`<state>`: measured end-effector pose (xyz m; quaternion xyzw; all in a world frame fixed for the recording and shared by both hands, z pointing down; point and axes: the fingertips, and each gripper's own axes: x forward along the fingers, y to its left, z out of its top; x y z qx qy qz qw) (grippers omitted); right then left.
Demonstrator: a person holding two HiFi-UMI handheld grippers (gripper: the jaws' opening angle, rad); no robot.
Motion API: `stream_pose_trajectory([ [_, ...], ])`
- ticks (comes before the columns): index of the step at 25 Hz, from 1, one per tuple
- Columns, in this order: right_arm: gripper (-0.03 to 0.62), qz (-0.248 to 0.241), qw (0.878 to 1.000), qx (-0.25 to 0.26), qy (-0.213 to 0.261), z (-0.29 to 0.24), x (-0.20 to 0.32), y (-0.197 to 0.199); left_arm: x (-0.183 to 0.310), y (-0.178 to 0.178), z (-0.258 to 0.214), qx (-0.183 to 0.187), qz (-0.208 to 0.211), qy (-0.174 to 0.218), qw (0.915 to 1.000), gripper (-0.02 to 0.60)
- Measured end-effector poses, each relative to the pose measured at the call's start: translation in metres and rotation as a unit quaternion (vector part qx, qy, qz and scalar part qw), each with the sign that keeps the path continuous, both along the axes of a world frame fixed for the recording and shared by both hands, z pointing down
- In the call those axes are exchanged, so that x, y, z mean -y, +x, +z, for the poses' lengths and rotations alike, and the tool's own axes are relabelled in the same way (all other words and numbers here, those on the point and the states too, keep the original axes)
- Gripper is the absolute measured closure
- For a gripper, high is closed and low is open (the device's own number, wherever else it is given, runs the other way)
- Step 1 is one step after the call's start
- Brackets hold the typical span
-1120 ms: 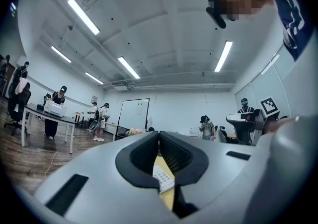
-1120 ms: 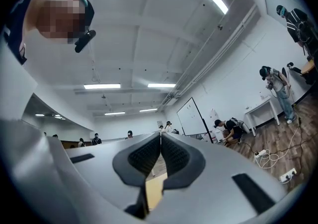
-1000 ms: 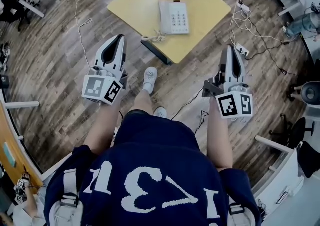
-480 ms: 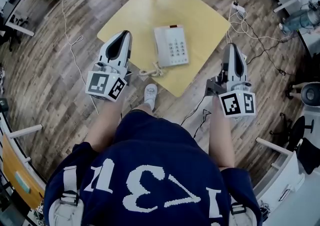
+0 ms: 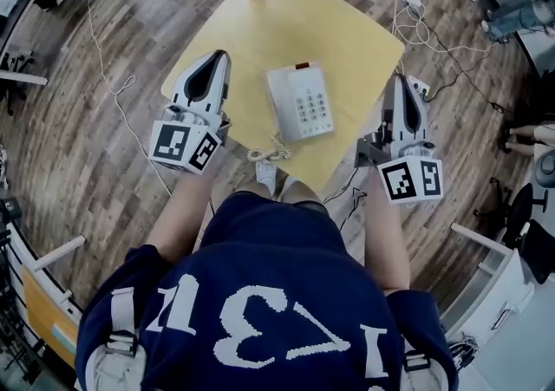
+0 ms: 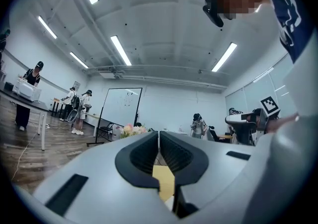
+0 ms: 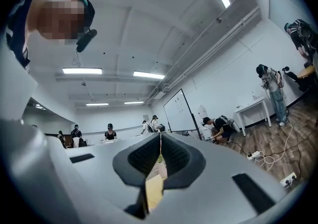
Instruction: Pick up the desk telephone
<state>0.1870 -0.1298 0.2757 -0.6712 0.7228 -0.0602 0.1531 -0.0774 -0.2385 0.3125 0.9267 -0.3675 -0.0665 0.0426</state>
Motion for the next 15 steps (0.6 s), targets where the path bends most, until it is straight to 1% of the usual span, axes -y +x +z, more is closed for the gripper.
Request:
stream_pose_trajectory([
  [5, 0.565, 0.001, 1.000, 0.007, -0.010, 0.009, 0.020, 0.012, 0.009, 0.010, 0.014, 0.000, 0.001, -0.022, 0.9998, 0.560],
  [9, 0.565, -0.024, 1.000, 0.005, -0.009, 0.003, 0.042, 0.010, 0.015, 0.011, 0.011, 0.000, -0.014, -0.026, 0.9996, 0.560],
  [15, 0.565, -0.054, 0.999, -0.002, 0.001, -0.010, 0.061, 0.012, 0.019, 0.016, 0.006, -0.005, -0.036, -0.025, 0.9990, 0.560],
])
